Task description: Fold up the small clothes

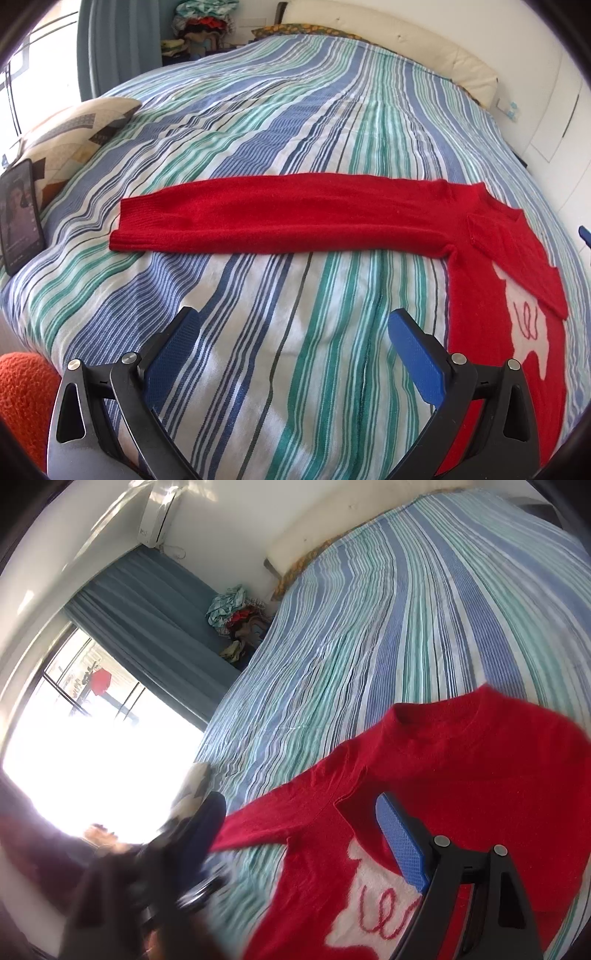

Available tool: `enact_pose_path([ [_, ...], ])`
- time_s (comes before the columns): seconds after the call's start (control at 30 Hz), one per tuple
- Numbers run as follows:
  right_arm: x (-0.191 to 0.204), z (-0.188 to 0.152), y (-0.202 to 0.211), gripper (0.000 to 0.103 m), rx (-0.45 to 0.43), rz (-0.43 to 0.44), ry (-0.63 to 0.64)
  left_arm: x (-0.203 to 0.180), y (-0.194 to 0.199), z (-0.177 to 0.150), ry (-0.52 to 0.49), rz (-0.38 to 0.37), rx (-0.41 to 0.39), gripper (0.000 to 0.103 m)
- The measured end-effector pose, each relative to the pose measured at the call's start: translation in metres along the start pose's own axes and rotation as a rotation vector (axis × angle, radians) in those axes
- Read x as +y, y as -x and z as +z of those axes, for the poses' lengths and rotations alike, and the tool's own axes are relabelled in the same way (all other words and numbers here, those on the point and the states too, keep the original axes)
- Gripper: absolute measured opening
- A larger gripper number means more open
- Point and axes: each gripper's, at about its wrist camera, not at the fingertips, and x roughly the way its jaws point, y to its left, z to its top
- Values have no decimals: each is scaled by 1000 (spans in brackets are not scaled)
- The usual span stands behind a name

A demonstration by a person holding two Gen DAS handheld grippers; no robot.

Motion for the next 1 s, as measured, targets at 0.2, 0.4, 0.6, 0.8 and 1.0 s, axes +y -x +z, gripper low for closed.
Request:
enact_pose_path([
  [0.2, -58, 13, 82, 84, -110, -282, -41, -8, -4, 2, -18, -11, 3, 102],
  [0.4, -95, -17, 100, 78, 55, -670, 194, -19, -7, -4, -71, 9, 4, 102],
  [0.6, -89, -37, 69, 32, 57, -558, 229, -21, -12, -7, -98, 42, 16, 102],
  [0.8, -136, -57, 25, 16, 247, -770, 221, -15, -15, -8, -74, 34, 42, 102],
  [1.0, -146, -52, 51, 26, 152, -811, 110, -16, -17, -6, -65, 5, 53, 102],
])
